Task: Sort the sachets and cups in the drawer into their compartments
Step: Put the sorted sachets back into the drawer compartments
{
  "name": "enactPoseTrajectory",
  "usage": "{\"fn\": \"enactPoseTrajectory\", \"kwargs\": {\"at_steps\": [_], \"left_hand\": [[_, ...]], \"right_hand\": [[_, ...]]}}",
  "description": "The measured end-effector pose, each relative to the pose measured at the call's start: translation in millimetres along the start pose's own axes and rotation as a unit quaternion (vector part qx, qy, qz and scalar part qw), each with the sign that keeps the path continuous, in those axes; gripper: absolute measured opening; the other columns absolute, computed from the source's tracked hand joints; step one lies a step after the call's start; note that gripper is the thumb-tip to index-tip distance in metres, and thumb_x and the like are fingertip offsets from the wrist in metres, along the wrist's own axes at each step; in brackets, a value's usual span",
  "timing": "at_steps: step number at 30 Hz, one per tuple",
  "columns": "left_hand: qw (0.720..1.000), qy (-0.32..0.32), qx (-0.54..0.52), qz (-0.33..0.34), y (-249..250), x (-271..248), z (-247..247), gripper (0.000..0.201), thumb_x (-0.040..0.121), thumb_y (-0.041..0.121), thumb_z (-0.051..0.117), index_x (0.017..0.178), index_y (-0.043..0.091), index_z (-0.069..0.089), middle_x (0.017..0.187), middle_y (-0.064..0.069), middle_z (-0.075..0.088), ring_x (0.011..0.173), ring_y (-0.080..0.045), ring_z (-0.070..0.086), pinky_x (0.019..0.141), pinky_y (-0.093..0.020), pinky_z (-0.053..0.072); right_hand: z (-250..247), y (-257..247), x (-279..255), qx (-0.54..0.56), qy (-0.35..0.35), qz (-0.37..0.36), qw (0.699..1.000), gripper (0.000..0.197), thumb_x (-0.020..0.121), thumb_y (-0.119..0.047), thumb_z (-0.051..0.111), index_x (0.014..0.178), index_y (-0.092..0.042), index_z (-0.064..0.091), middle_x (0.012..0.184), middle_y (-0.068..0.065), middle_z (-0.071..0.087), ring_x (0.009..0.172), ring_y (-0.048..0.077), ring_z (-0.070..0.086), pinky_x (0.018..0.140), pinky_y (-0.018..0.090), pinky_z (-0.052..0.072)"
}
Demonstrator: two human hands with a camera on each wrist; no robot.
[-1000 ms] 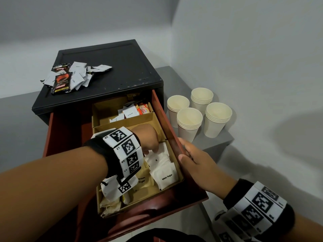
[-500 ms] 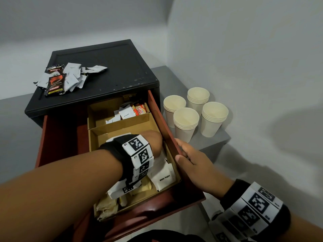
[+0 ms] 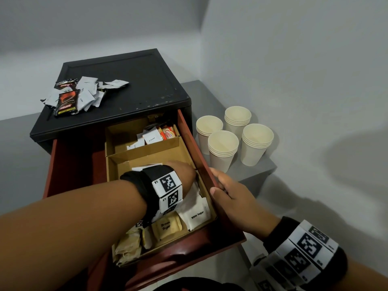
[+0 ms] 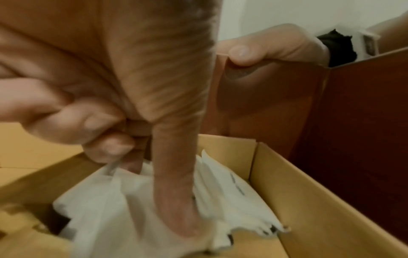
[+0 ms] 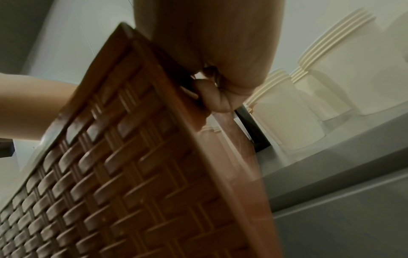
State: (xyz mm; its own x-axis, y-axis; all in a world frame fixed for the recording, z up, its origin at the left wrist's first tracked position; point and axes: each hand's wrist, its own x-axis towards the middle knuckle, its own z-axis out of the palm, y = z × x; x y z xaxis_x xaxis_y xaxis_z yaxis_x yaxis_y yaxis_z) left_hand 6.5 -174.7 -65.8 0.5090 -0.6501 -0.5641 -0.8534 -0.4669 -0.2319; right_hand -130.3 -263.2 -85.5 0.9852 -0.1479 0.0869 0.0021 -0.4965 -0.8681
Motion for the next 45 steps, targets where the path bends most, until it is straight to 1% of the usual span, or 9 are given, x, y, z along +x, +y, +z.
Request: {"fn": "enactPoseTrajectory", "kwargs": {"at_steps": [5, 7, 12, 20, 26, 34, 36, 40, 45], "left_hand": [[0.999, 0.001, 0.041, 0.016, 2, -4, 1, 0.033, 0.088, 0.016, 0.06, 0.12, 0.009, 0.057, 0.107, -0.008, 0.062, 0.103, -0.024, 0.061, 0.07, -0.027, 0.04], [0.999, 0.023, 0.012, 0.027, 0, -3, 4, 0.031, 0.09, 0.016, 0.057, 0.121, 0.008, 0.058, 0.11, -0.01, 0.062, 0.094, -0.023, 0.059, 0.071, -0.027, 0.039], [0.999, 0.002, 0.037, 0.028, -4, -1, 7, 0.03, 0.097, 0.014, 0.044, 0.12, 0.003, 0.058, 0.076, -0.004, 0.043, 0.084, -0.015, 0.04, 0.071, -0.024, 0.033], [0.992, 0.054, -0.115, 0.015, -16, -7, -6, 0.027, 0.095, 0.024, 0.049, 0.103, 0.005, 0.066, 0.086, -0.004, 0.053, 0.079, -0.018, 0.047, 0.067, -0.025, 0.034], [0.969, -0.033, -0.244, -0.027, -16, -6, 6, 0.013, 0.093, 0.015, 0.052, 0.091, 0.01, 0.065, 0.078, -0.001, 0.06, 0.061, -0.011, 0.054, 0.054, -0.016, 0.043], [0.949, -0.061, -0.286, -0.118, -35, -12, 2, 0.023, 0.09, 0.011, 0.056, 0.107, 0.001, 0.068, 0.106, -0.011, 0.07, 0.087, -0.02, 0.065, 0.083, -0.028, 0.053], [0.939, -0.097, -0.304, -0.126, -37, -12, 6, 0.02, 0.092, 0.009, 0.054, 0.104, 0.001, 0.067, 0.096, -0.008, 0.07, 0.082, -0.017, 0.066, 0.075, -0.025, 0.054], [0.894, -0.133, -0.406, -0.138, -34, -12, 10, 0.015, 0.092, 0.008, 0.053, 0.102, 0.002, 0.063, 0.063, -0.004, 0.062, 0.044, -0.008, 0.057, 0.042, -0.012, 0.043], [0.849, -0.157, -0.483, -0.146, -29, -8, 10, 0.038, 0.092, 0.004, 0.053, 0.129, -0.005, 0.049, 0.103, -0.018, 0.063, 0.058, -0.016, 0.059, 0.046, -0.021, 0.047]], "right_hand": [[0, 1, 0, 0.0, -0.004, 0.002, 1.0, 0.042, 0.098, -0.013, 0.041, 0.108, -0.054, 0.035, 0.111, -0.003, 0.063, 0.091, -0.001, 0.057, 0.075, -0.003, 0.036], [1, 2, 0, 0.005, 0.002, -0.002, 1.0, 0.038, 0.096, -0.019, 0.04, 0.107, -0.055, 0.037, 0.108, -0.003, 0.064, 0.091, -0.002, 0.057, 0.075, -0.002, 0.037], [3, 2, 0, 0.011, 0.008, -0.007, 1.0, 0.035, 0.085, -0.029, 0.036, 0.111, -0.053, 0.038, 0.107, 0.0, 0.065, 0.094, 0.005, 0.058, 0.077, 0.005, 0.039], [3, 1, 0, 0.026, 0.01, 0.002, 1.0, 0.033, 0.084, -0.03, 0.036, 0.111, -0.048, 0.041, 0.106, 0.004, 0.067, 0.095, 0.012, 0.061, 0.083, 0.017, 0.043], [2, -1, -1, 0.019, 0.005, 0.001, 1.0, 0.039, 0.096, -0.016, 0.04, 0.107, -0.053, 0.04, 0.107, 0.002, 0.067, 0.095, 0.008, 0.059, 0.082, 0.012, 0.042], [2, 0, -2, 0.032, 0.002, 0.016, 0.999, 0.042, 0.098, -0.011, 0.041, 0.11, -0.052, 0.039, 0.104, -0.018, 0.062, 0.098, -0.001, 0.059, 0.079, 0.002, 0.04], [3, 1, -2, 0.034, -0.001, 0.021, 0.999, 0.038, 0.098, -0.013, 0.04, 0.117, -0.046, 0.039, 0.105, -0.02, 0.061, 0.1, -0.001, 0.059, 0.08, 0.002, 0.04], [3, 0, -2, 0.039, -0.002, 0.019, 0.999, 0.04, 0.098, -0.013, 0.041, 0.113, -0.049, 0.039, 0.102, -0.027, 0.059, 0.1, -0.007, 0.056, 0.077, -0.002, 0.037], [2, -3, -2, 0.039, -0.001, 0.017, 0.999, 0.043, 0.098, -0.011, 0.041, 0.105, -0.054, 0.038, 0.099, -0.027, 0.059, 0.097, -0.009, 0.056, 0.076, -0.003, 0.036]]}}
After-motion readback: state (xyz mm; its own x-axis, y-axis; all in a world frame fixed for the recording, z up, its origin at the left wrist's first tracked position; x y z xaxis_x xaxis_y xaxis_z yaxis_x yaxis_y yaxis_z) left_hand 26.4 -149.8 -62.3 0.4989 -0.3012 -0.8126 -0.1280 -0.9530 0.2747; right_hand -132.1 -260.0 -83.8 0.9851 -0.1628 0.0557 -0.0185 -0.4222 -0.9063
